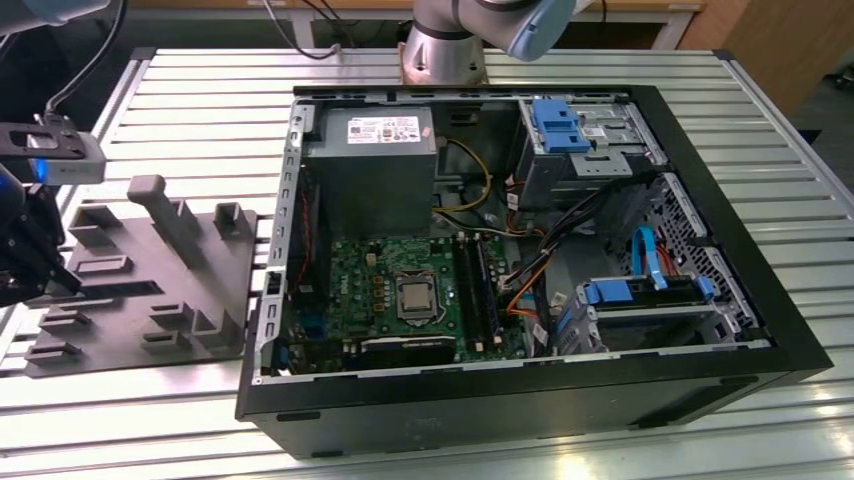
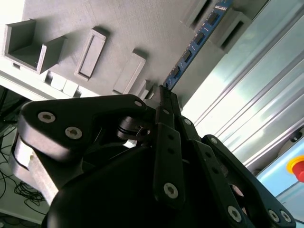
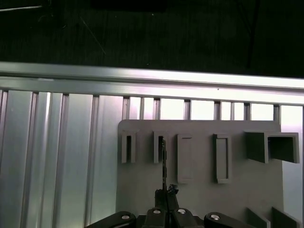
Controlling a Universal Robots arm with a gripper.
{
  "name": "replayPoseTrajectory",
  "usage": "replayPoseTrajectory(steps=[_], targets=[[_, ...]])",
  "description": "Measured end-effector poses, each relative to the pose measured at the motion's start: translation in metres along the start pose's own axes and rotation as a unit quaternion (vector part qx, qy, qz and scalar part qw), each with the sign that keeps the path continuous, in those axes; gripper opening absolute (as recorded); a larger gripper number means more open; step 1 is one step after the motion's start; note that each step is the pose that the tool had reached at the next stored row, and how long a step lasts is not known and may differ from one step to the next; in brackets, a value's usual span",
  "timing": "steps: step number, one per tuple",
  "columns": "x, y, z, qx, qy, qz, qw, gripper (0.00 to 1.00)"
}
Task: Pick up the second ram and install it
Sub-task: 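Pick up the second ram and move it above second insertion slot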
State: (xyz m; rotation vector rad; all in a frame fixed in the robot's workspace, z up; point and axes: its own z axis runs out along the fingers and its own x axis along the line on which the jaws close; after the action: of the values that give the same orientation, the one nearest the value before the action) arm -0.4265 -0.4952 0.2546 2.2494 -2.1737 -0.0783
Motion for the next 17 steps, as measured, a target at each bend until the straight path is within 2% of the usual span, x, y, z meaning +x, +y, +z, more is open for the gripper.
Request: replayPoseTrajectory(steps=[17], targets=[[-0.0004,0.0006,-0.0140,0.0001,0.0000,0.000,1.0000,0.11]])
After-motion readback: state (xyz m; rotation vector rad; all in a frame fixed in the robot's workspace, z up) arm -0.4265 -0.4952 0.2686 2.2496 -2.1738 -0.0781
